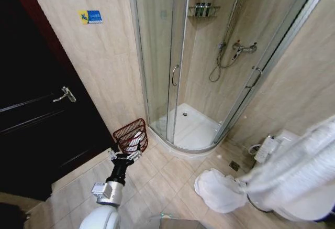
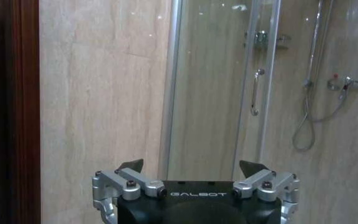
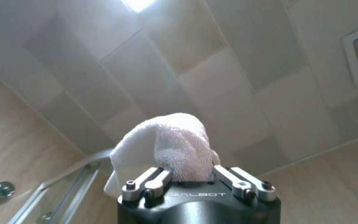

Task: Discard the used towel into the hamper.

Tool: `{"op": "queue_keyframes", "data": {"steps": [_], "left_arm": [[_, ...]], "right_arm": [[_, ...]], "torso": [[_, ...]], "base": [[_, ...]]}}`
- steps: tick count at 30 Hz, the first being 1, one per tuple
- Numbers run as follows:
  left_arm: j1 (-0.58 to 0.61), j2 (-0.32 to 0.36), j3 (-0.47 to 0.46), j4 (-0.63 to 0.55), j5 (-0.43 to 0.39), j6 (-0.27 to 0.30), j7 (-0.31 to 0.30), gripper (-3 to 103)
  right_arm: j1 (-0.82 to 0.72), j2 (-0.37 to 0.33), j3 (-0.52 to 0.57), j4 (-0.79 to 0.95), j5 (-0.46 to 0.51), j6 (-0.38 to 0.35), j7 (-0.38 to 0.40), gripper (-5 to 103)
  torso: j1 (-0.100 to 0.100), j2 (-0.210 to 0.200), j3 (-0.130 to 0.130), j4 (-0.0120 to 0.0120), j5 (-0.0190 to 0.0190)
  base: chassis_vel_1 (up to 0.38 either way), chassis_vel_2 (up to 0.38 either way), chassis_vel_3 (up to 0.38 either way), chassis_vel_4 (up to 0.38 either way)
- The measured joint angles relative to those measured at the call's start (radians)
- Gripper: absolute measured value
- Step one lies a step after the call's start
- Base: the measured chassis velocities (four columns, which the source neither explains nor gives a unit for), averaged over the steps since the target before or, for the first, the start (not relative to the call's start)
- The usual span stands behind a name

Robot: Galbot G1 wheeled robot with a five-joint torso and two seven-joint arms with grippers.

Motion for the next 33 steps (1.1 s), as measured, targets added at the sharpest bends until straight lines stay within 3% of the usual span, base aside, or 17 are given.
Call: {"op": "queue_keyframes", "data": {"steps": [8, 33], "left_arm": [[0.0, 0.0, 0.0, 0.0, 0.0, 0.0, 0.0, 100], [0.0, 0.0, 0.0, 0.0, 0.0, 0.0, 0.0, 100]], "right_arm": [[-0.055, 0.073, -0.067, -0.023, -0.087, 0.128, -0.043, 13], [-0.059, 0.081, -0.115, -0.04, -0.095, 0.116, -0.044, 13]], "torso": [[-0.002, 0.0, -0.001, -0.0003, -0.0007], [-0.002, -0.001, -0.002, -0.0002, -0.0005]], "base": [[-0.013, 0.021, 0.018, -0.018], [0.0, 0.0, 0.0, 0.0]]}}
